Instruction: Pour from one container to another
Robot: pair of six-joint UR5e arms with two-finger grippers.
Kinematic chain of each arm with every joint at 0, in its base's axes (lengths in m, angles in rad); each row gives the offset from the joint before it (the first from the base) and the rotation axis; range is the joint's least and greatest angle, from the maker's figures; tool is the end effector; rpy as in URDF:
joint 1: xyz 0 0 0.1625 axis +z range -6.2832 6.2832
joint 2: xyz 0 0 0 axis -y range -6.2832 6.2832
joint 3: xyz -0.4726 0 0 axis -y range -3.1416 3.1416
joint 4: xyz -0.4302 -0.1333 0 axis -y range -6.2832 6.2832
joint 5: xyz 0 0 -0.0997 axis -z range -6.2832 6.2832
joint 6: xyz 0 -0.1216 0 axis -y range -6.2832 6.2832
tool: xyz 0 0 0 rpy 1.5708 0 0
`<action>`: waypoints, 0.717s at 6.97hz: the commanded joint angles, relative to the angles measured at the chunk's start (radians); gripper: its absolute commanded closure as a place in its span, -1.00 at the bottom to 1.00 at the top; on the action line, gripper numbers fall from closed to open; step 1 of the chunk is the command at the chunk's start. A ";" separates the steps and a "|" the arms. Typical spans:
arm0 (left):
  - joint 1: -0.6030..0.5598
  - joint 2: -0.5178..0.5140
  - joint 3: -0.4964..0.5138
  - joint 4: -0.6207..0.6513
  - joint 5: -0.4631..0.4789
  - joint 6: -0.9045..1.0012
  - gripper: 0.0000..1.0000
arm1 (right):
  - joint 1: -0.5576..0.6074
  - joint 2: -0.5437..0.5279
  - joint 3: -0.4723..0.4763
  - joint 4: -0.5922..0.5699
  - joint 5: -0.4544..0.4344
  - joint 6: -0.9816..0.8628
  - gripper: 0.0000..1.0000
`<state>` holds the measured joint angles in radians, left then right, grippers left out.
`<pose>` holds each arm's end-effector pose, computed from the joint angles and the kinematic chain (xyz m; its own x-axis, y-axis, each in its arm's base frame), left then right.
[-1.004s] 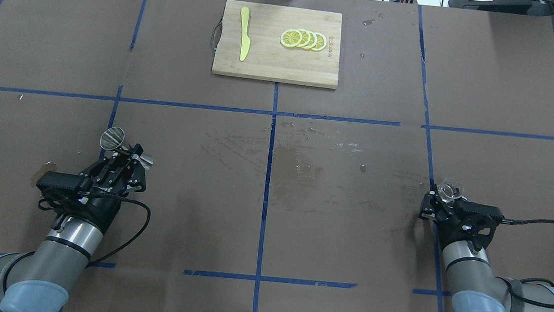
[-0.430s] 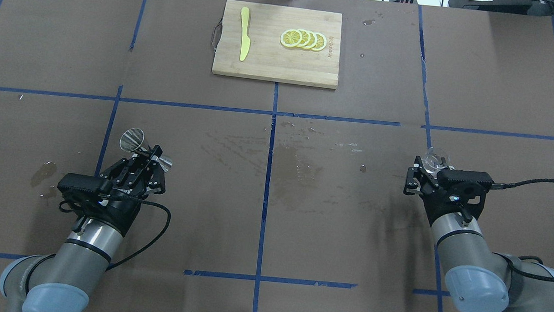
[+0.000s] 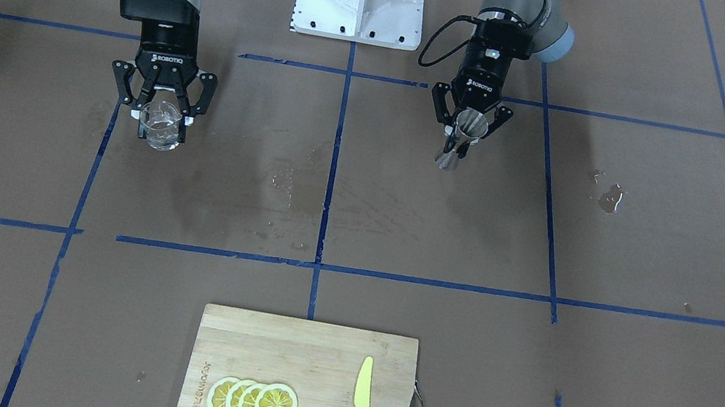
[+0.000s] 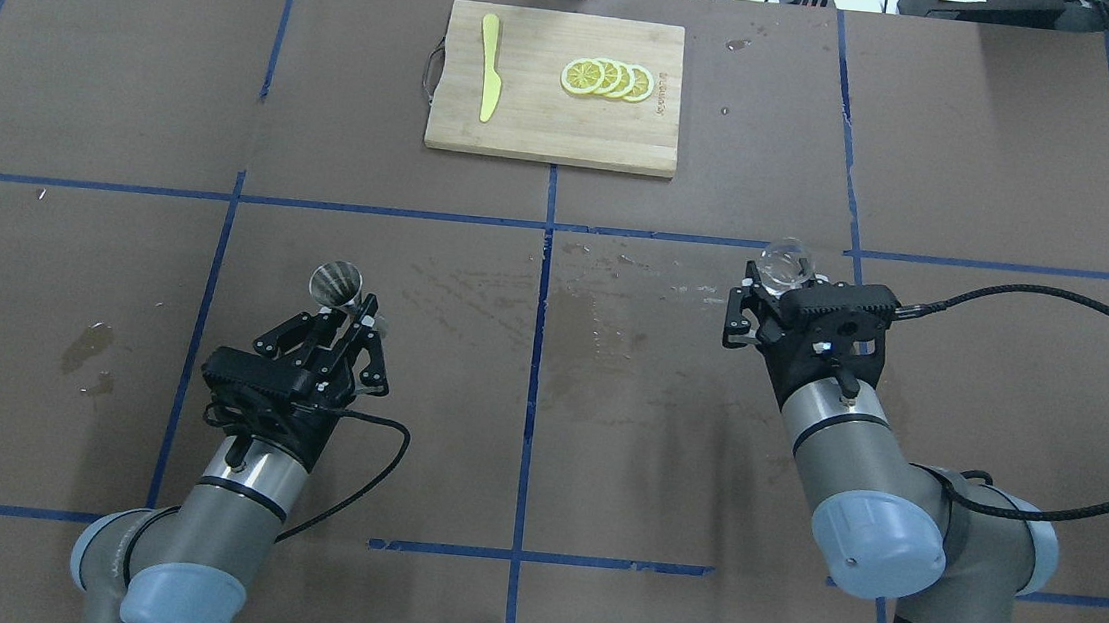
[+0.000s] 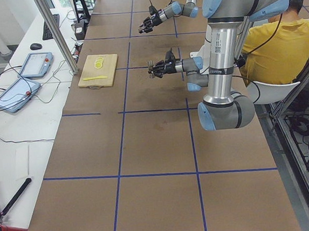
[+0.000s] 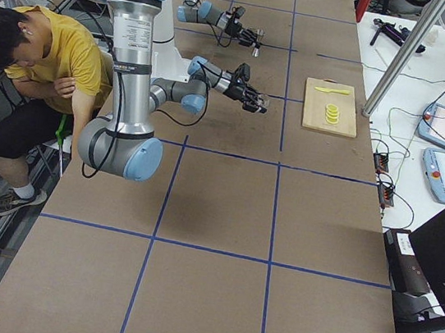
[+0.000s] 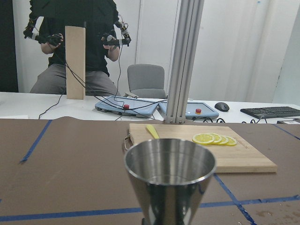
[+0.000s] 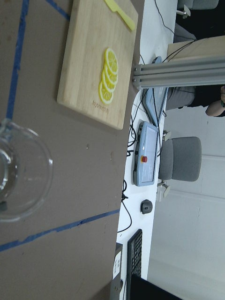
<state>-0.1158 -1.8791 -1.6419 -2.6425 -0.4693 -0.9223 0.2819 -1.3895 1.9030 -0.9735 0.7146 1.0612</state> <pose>0.5775 -0.3106 0.3611 0.6573 0.1985 -0.7270 0.6710 0.2848 0.6845 -0.4902 -0.3764 0.3621 0.7783 -0.1074 0.6186 -0.5186 0.4454 0.7298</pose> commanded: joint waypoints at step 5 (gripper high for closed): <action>-0.151 -0.231 0.126 -0.024 -0.376 0.288 1.00 | -0.004 0.124 0.028 -0.008 0.068 -0.128 0.98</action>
<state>-0.2562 -2.0624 -1.5346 -2.6579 -0.8157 -0.7058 0.2787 -1.2695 1.9264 -0.9817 0.7720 0.9466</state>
